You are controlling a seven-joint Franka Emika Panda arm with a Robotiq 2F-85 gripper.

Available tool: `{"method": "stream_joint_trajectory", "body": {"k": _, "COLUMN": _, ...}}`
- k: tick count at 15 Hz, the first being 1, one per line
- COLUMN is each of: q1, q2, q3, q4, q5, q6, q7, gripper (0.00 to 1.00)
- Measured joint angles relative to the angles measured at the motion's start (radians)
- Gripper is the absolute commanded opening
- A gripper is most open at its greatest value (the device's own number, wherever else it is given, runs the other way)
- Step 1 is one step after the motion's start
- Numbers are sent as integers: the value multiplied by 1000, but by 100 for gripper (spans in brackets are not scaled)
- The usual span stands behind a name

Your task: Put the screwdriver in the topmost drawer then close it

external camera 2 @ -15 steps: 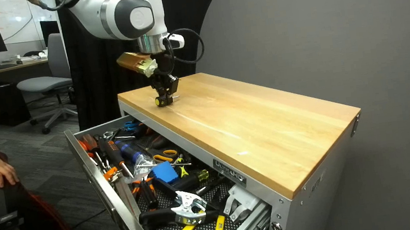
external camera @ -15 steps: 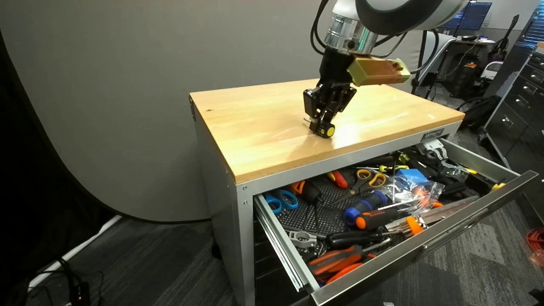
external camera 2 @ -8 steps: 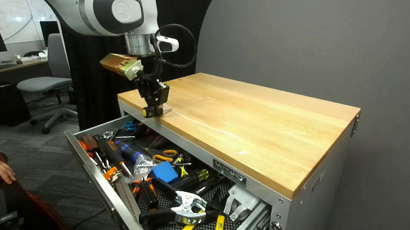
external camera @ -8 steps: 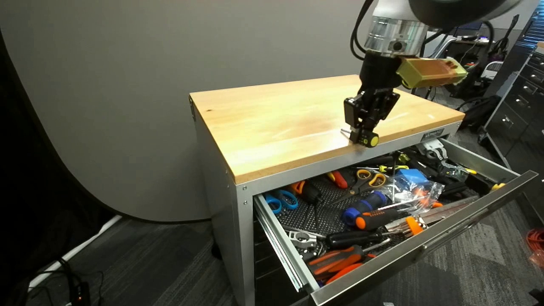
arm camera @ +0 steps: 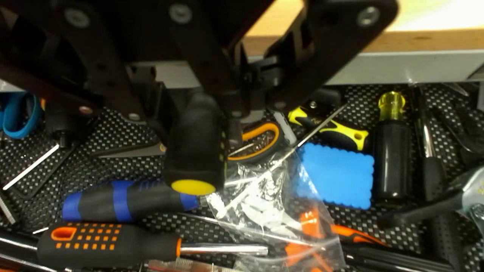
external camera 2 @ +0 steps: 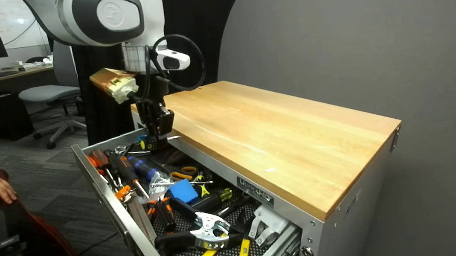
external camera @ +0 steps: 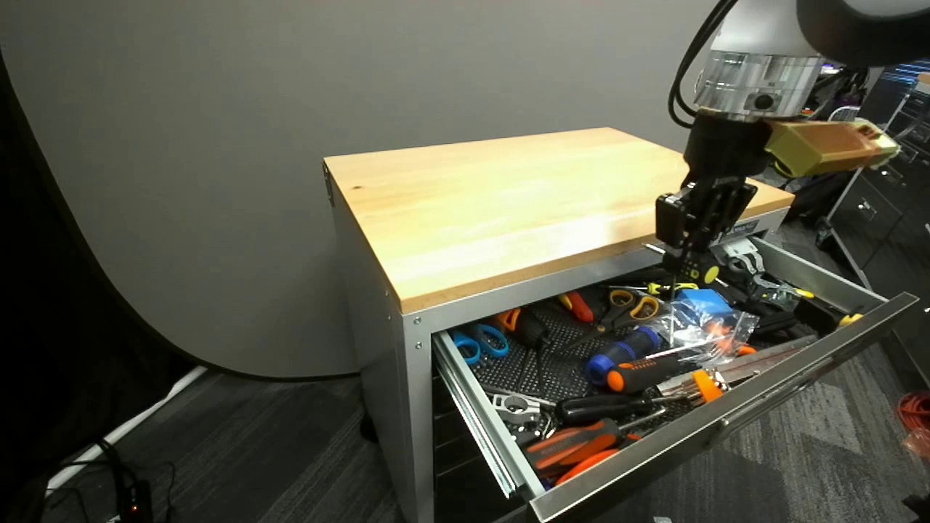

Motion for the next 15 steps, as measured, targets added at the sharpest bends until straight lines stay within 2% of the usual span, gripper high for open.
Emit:
{"method": "stream_joint_trajectory", "body": {"k": 4, "q1": -5, "q2": 0, "q3": 6, "q4": -53, "q5": 15, "q6": 50, "q7": 0, "gripper": 11}}
{"method": "stream_joint_trajectory", "body": {"k": 6, "q1": -5, "q2": 0, "q3": 10, "q4": -68, "q5": 17, "q6": 78, "q7": 0, "gripper": 60}}
{"method": "stream_joint_trajectory", "body": {"k": 7, "q1": -5, "q2": 0, "q3": 13, "q4": -73, "q5": 19, "q6": 93, "q7": 0, "gripper": 61}}
{"method": "stream_joint_trajectory", "body": {"k": 12, "q1": -10, "q2": 0, "q3": 15, "q4": -84, "q5": 19, "q6": 127, "q7": 0, "gripper": 97}}
{"method": "stream_joint_trajectory", "body": {"k": 15, "q1": -27, "q2": 0, "q3": 10, "q4": -88, "q5": 19, "q6": 127, "q7": 0, "gripper": 100}}
